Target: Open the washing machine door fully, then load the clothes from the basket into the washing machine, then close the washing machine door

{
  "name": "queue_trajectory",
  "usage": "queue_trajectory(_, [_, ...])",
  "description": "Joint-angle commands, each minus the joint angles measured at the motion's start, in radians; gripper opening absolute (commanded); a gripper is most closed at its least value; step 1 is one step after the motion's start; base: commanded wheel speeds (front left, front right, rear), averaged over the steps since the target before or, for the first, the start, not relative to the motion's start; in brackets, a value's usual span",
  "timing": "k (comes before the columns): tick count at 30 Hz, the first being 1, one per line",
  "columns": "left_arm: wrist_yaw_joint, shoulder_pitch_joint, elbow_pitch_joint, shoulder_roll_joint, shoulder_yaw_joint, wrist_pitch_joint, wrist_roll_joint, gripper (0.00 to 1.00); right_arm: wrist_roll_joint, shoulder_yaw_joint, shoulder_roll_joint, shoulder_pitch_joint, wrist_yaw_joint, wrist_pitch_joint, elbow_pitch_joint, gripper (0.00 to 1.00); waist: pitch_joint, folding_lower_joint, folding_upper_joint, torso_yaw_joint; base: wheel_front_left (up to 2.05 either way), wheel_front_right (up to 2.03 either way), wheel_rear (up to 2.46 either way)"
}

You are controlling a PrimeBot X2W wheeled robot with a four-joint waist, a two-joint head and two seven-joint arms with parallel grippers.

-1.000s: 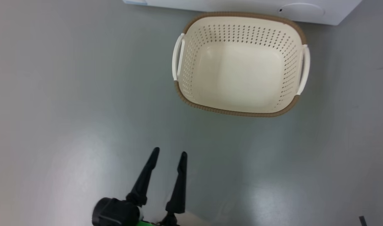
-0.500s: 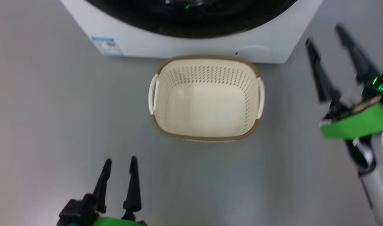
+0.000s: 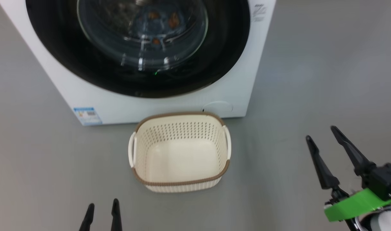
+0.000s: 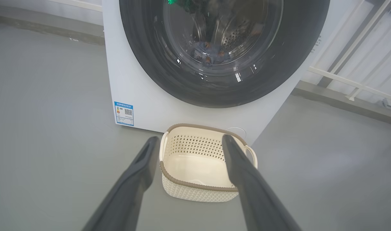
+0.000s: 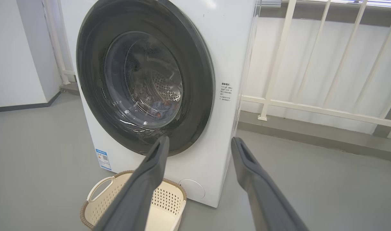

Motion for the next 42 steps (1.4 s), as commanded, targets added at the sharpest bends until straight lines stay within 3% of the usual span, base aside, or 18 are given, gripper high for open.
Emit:
queue_trajectory(1, [-0.007, 0.001, -0.015, 0.003, 0.041, -0.006, 0.007, 1.00, -0.008, -0.004, -0.004, 0.027, -0.006, 0.003, -0.039, 1.00, -0.109, 0.0000, 0.0000, -0.088, 0.00, 0.00, 0.00])
queue_trajectory(9, [-0.032, 0.032, 0.005, 0.003, 0.075, -0.006, 0.017, 1.00, -0.023, -0.123, 0.045, 0.141, -0.006, 0.003, -0.081, 1.00, -0.131, 0.0000, 0.0000, -0.094, 0.00, 0.00, 0.00])
queue_trajectory(18, [-0.032, 0.026, 0.005, 0.003, 0.090, -0.006, 0.038, 1.00, -0.039, -0.154, 0.077, 0.173, -0.006, 0.003, -0.075, 1.00, -0.130, 0.0000, 0.0000, -0.096, 0.00, 0.00, 0.00])
queue_trajectory(19, [-0.034, 0.048, 0.031, 0.000, 0.053, 0.000, 0.027, 0.00, -0.029, -0.168, 0.093, 0.180, 0.000, 0.000, -0.047, 0.00, -0.130, 0.0000, 0.0000, -0.096, 0.00, 0.00, 0.00])
queue_trajectory(28, [-0.039, 0.037, 0.079, -0.003, 0.052, 0.016, -0.043, 0.00, 0.046, -0.158, 0.120, 0.177, 0.000, 0.016, 0.013, 0.00, -0.131, 0.0022, 0.0000, -0.093, 0.00, 0.00, 0.00])
queue_trajectory(42, [-0.051, 0.002, 0.099, 0.004, 0.068, 0.047, -0.179, 0.00, 0.196, -0.158, 0.130, 0.157, -0.001, 0.050, 0.037, 0.00, -0.128, 0.0001, 0.0000, -0.086, 0.00, 0.00, 0.00])
